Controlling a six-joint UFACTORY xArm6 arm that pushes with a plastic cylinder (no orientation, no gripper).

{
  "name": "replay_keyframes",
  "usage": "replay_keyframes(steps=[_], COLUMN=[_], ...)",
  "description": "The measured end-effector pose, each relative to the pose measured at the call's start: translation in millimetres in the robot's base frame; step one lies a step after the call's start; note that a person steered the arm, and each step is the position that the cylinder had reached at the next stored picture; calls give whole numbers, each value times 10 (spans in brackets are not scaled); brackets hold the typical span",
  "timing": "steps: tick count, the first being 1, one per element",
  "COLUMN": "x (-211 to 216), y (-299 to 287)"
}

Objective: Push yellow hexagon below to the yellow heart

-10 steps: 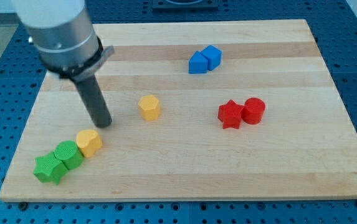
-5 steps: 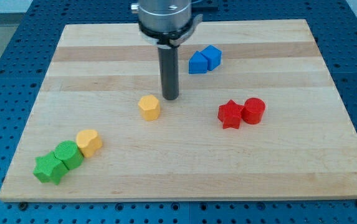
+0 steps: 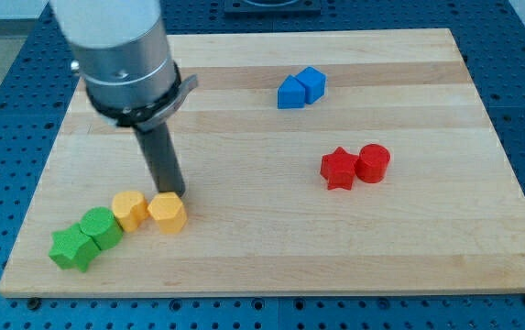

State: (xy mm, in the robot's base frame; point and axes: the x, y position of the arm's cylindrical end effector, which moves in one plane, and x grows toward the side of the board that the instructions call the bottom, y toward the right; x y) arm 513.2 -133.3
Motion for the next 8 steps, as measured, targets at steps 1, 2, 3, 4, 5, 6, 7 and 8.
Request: replay_keyframes(steps=[1, 2, 3, 4, 5, 6, 7, 8], x=[115, 107, 47, 223, 423, 425, 425, 425], y=[-86, -92, 312, 402, 480, 468, 192, -32])
